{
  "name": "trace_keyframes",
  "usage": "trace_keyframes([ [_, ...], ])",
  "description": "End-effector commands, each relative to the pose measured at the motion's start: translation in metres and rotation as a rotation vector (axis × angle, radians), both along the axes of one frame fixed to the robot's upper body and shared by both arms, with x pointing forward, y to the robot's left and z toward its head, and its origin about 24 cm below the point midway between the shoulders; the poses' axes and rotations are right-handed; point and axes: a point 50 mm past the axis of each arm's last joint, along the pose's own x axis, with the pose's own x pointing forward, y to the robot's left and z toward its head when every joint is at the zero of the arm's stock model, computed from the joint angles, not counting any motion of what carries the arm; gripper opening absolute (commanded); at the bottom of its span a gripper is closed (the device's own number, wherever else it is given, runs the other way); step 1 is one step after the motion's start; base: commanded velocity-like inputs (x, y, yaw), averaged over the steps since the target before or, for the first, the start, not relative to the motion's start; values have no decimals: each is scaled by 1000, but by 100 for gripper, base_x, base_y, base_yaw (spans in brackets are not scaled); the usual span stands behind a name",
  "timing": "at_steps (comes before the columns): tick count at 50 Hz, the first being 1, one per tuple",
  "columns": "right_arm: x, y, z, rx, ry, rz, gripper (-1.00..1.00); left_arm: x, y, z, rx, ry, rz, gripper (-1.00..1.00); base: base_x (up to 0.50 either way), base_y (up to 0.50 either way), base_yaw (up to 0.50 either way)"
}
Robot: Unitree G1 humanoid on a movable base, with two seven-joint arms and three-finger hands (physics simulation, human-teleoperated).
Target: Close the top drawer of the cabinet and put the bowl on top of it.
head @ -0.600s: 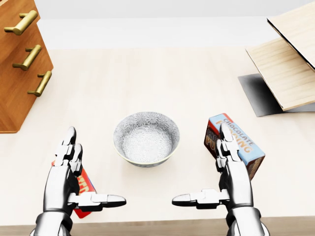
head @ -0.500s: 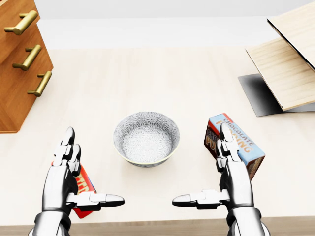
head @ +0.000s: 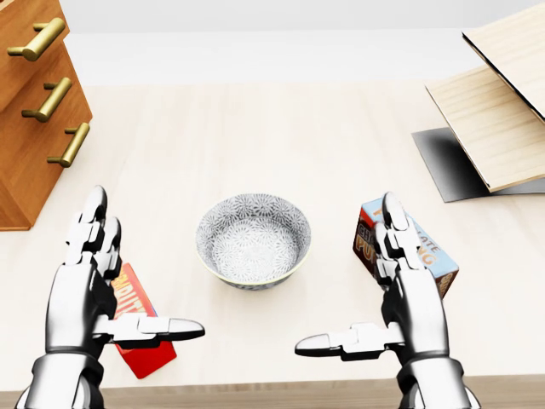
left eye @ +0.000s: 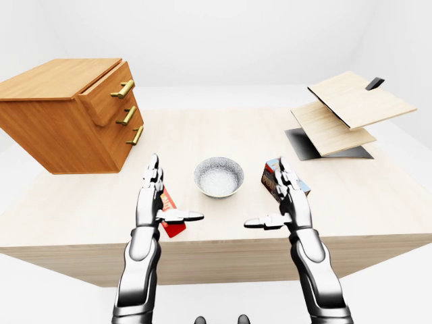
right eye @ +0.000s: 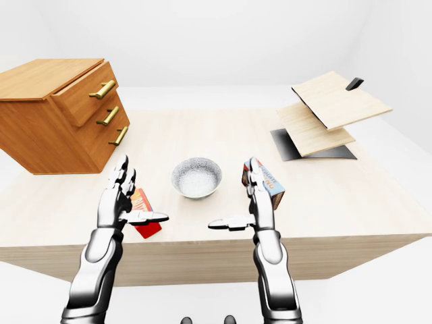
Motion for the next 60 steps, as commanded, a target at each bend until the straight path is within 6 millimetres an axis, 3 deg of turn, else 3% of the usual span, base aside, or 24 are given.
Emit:
trace_keyframes([
  [1,-12,-1,42,8,-184,9,100,-5,0,34,16,-146,2,100,0,0,0],
  [9,-25,0,66,19,-290,13,100,-13,0,54,31,-235,0,100,0,0,0],
  [21,-42,-1,91,21,-408,25,100,-25,-2,66,47,-293,-12,100,0,0,0],
  [27,-56,-2,108,29,-489,27,100,-43,-2,91,61,-411,-16,100,0,0,0],
  [36,-71,-2,122,38,-560,33,100,-62,-4,110,72,-507,-23,100,0,0,0],
  [45,-85,-5,132,55,-611,33,100,-70,-5,112,78,-517,-28,100,0,0,0],
  [60,-92,-1,124,59,-557,55,100,-75,-5,106,74,-483,-27,100,0,0,0],
])
